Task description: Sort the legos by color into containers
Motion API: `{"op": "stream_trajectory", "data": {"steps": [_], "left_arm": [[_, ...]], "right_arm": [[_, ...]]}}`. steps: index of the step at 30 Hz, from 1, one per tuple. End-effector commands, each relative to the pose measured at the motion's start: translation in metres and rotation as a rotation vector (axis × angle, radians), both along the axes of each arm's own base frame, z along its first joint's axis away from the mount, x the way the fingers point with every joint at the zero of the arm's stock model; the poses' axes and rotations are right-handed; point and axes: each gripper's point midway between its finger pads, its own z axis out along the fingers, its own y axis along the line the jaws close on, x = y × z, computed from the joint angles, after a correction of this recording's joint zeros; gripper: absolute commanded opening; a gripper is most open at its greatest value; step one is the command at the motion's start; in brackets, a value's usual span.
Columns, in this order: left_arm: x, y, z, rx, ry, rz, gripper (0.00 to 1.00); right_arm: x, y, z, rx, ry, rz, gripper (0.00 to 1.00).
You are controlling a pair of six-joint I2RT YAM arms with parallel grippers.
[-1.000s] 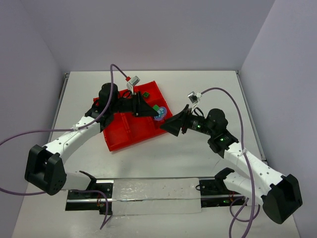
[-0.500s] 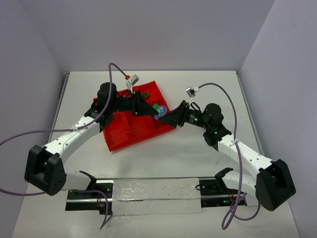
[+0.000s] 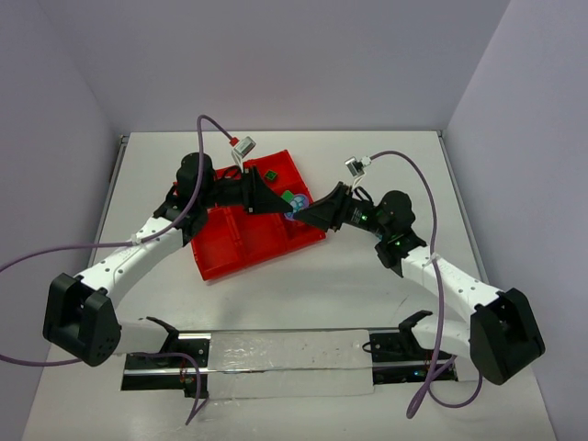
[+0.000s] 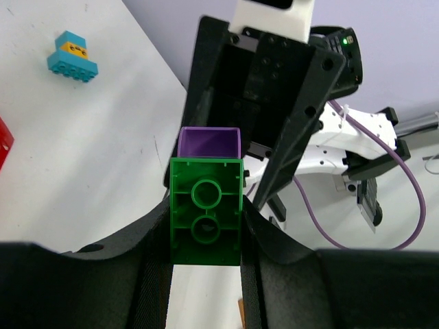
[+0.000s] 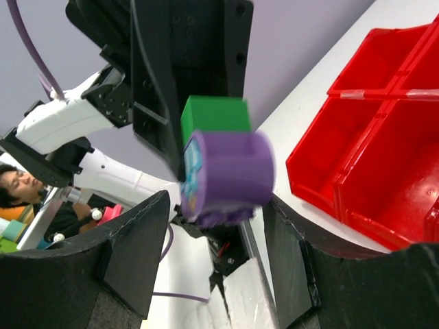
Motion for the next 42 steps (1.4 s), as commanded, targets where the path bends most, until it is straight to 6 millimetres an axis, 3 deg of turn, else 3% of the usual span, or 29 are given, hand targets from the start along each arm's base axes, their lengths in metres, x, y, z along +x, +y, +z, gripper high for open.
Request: {"op": "stream_trajectory", "data": {"steps": [1, 5, 8, 10, 12, 15, 17, 20, 22, 24, 26, 27, 35, 42], "left_arm": [[-0.017, 0.001, 0.015, -0.038, -0.053, -0.061, 0.00], [-0.018, 0.001, 0.016, -0.042, -0.054, -0.065, 0.00], [-0.018, 0.001, 0.015, -0.040, -0.050, -0.064, 0.00], [-0.018, 0.001, 0.015, -0.040, -0.051, -0.064, 0.00], [-0.018, 0.001, 0.015, -0.040, -0.048, -0.065, 0.00], [-0.018, 0.001, 0.015, -0.041, -0.050, -0.065, 0.00], [-0.018, 0.002, 0.015, -0.041, -0.056, -0.064, 0.00], [-0.017, 0.002, 0.016, -0.035, -0.062, -0.050, 0.00], [-0.017, 0.003, 0.017, -0.027, -0.075, -0.042, 0.30], [-0.016, 0.005, 0.018, -0.019, -0.081, -0.030, 0.67], [-0.015, 0.007, 0.021, -0.015, -0.093, -0.013, 0.81], [-0.015, 0.007, 0.023, -0.016, -0.098, -0.010, 0.84], [-0.011, 0.010, 0.022, -0.018, -0.092, 0.000, 0.82], [-0.009, 0.013, 0.021, -0.036, -0.079, 0.007, 0.41]], "right_arm": [[0.006, -0.001, 0.035, 0.077, -0.111, -0.007, 0.65], [0.009, 0.000, 0.034, 0.076, -0.108, -0.007, 0.72], [0.008, 0.001, 0.034, 0.077, -0.108, -0.002, 0.70], [0.007, 0.000, 0.034, 0.081, -0.109, -0.004, 0.60], [0.006, -0.001, 0.036, 0.086, -0.111, -0.007, 0.37], [0.005, -0.002, 0.037, 0.088, -0.114, -0.008, 0.12], [0.006, -0.002, 0.036, 0.087, -0.112, -0.008, 0.02], [0.004, -0.002, 0.035, 0.085, -0.110, -0.006, 0.00], [0.004, -0.002, 0.033, 0.083, -0.108, -0.005, 0.00], [0.003, -0.002, 0.032, 0.080, -0.111, -0.002, 0.00], [0.002, -0.003, 0.030, 0.078, -0.108, -0.001, 0.00], [0.001, -0.003, 0.029, 0.077, -0.107, -0.002, 0.00], [-0.001, -0.004, 0.028, 0.076, -0.109, -0.001, 0.00], [-0.001, -0.006, 0.025, 0.072, -0.103, 0.000, 0.00]]}}
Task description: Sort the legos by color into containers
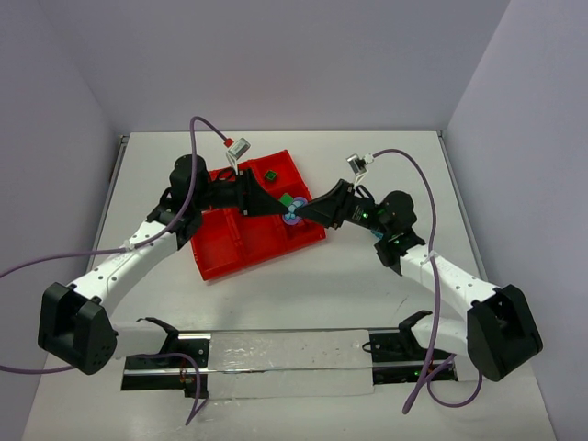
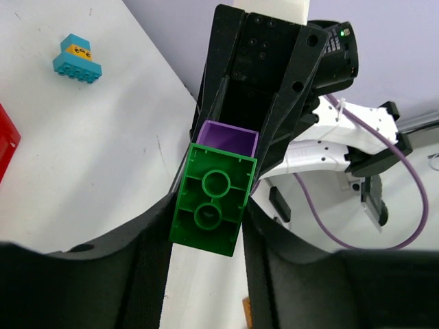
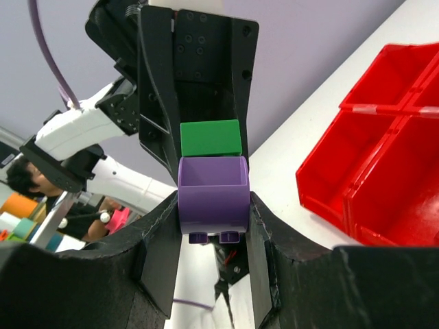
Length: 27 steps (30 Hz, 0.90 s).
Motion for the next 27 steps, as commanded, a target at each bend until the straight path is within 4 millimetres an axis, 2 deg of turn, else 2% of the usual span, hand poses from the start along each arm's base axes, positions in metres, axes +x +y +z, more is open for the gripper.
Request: {"op": "stream_trajectory", "data": {"steps": [1, 8, 9, 11, 16, 22, 23, 25, 26, 27], "left_arm": [[-0.001, 0.004, 0.017, -0.040, -0.050, 0.002, 0.37], [-0.001, 0.007, 0.018, -0.046, -0.049, 0.005, 0.26], [-0.001, 0.007, 0.018, -0.046, -0.047, 0.006, 0.22], [-0.001, 0.008, 0.018, -0.040, -0.046, 0.009, 0.00], [0.004, 0.018, 0.023, -0.033, -0.069, 0.035, 0.00], [0.014, 0.025, 0.034, -0.043, -0.072, 0.054, 0.00], [0.018, 0.025, 0.034, -0.040, -0.067, 0.056, 0.00], [0.028, 0.027, 0.034, -0.021, -0.051, 0.078, 0.00], [0.035, 0.029, 0.032, -0.001, -0.046, 0.098, 0.00], [0.042, 0.032, 0.028, 0.024, -0.015, 0.116, 0.00]], "right_arm": [[-0.004, -0.005, 0.014, 0.025, -0.077, -0.011, 0.00], [-0.002, -0.005, 0.007, 0.015, -0.065, -0.012, 0.00], [-0.002, -0.005, 0.005, 0.012, -0.060, -0.013, 0.00], [0.001, -0.007, 0.001, 0.008, -0.052, -0.024, 0.00], [0.006, -0.017, -0.008, -0.014, -0.038, -0.063, 0.00], [0.010, -0.020, -0.014, -0.074, -0.029, -0.079, 0.00], [0.013, -0.020, -0.020, -0.099, -0.003, -0.087, 0.00], [0.026, -0.025, -0.024, -0.172, 0.003, -0.157, 0.00], [0.033, -0.029, -0.034, -0.232, 0.047, -0.196, 0.00], [0.045, -0.034, -0.027, -0.270, 0.022, -0.258, 0.00]]}}
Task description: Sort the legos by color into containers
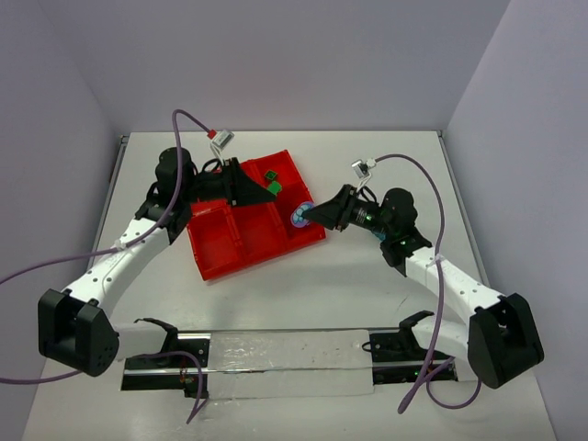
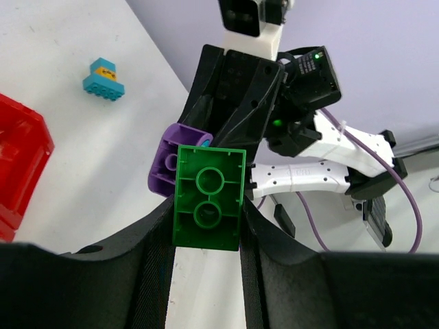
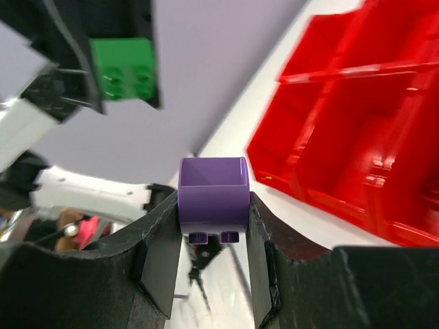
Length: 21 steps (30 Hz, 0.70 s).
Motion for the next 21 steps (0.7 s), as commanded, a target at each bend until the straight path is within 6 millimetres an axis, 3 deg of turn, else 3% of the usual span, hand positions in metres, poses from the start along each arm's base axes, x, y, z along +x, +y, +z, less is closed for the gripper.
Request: {"op": "stream_trajectory", "data": {"steps": [1, 4, 8, 12, 15, 21], "left_arm": [[0.022, 0.009, 0.006, 0.060, 0.019, 0.061, 0.00], [0.058, 0.020, -0.008, 0.221, 0.015, 0.201, 0.00], [0.075, 0.039, -0.052, 0.407, 0.103, 0.312, 0.00], [0.079, 0.065, -0.102, 0.602, 0.184, 0.401, 0.00], [0.080, 0.081, -0.126, 0.698, 0.219, 0.454, 0.00], [0.078, 0.088, -0.145, 0.766, 0.262, 0.476, 0.00]], "right_arm": [[0.028, -0.015, 0.013, -0.166, -0.027, -0.150, 0.00], [0.052, -0.035, 0.005, -0.332, 0.004, -0.289, 0.00], [0.064, -0.048, 0.002, -0.438, 0.026, -0.358, 0.00], [0.075, -0.060, -0.006, -0.542, 0.063, -0.418, 0.00], [0.084, -0.064, 0.002, -0.574, 0.063, -0.452, 0.00], [0.095, -0.059, -0.001, -0.647, 0.100, -0.446, 0.00]]}}
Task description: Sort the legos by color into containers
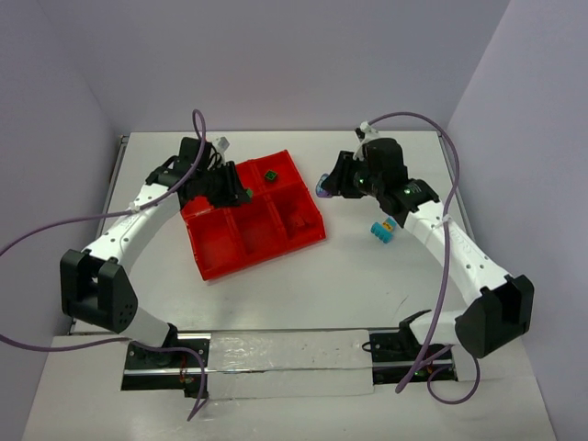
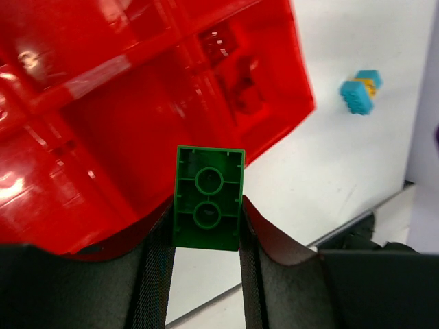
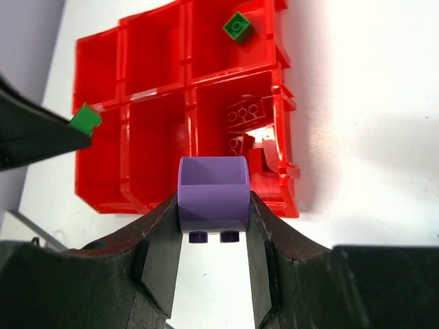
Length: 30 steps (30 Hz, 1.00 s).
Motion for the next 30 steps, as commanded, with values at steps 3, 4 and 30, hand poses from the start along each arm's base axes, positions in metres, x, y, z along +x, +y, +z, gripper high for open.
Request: {"op": "stream_trajectory", "data": {"steps": [3, 4, 30], "left_arm": [[-0.002, 0.014, -0.030, 0.146, 0.035, 0.035, 0.00], [-0.002, 0.012, -0.036, 0.186, 0.029, 0.036, 0.00], [0.049, -0.022, -0.022, 0.371, -0.124, 0.185, 0.00]], "right_arm": [[0.013, 0.006, 0.016, -0.073, 0.008, 0.000, 0.00], [0.014, 0.008, 0.019, -0.070, -0.002, 0.009, 0.00], [0.021, 0.022, 0.015, -0.080, -0.005, 0.050, 0.00]]}}
